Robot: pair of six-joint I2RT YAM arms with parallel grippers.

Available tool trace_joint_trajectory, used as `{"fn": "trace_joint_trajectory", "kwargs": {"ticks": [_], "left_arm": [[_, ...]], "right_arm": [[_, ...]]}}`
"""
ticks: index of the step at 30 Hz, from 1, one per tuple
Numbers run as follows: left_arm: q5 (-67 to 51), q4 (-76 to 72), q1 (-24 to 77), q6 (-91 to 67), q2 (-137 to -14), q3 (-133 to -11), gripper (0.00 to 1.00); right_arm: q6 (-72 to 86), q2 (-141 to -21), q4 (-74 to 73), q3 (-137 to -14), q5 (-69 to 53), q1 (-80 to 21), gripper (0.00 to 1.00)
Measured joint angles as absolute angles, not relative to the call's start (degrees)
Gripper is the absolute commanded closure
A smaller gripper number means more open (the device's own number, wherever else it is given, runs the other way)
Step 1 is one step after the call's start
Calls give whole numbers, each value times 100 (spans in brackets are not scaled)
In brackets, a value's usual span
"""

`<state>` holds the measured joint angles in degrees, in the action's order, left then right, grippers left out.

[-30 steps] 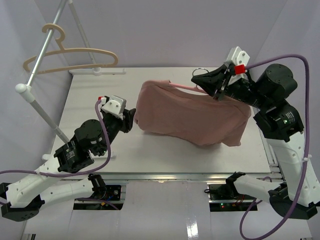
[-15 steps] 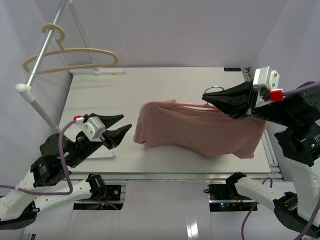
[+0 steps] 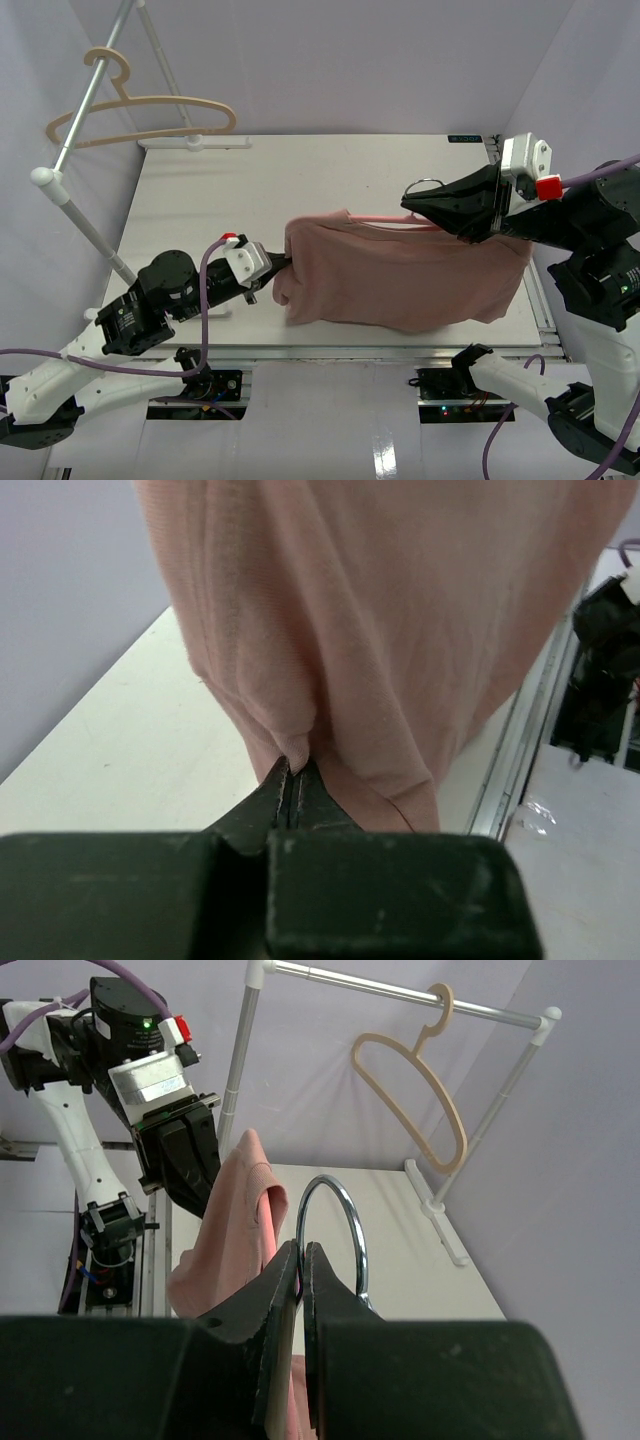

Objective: Place the t-shirt on the hanger

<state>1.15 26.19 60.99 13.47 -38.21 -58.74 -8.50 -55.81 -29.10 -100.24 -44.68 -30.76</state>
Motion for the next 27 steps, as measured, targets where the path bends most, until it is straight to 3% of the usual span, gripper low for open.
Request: {"fn": "trace_joint_trajectory", "kwargs": {"ticks": [16, 27], "left_arm": [[2451, 2282, 6099, 1041, -3789, -6517, 100], [4659, 1529, 6130, 930, -3690, -5694, 100]], "right_arm": [[-1122, -5909, -3335, -9666, -3919, -3076, 92], [-1226, -5955, -3596, -9850, -3880, -3076, 92]]}}
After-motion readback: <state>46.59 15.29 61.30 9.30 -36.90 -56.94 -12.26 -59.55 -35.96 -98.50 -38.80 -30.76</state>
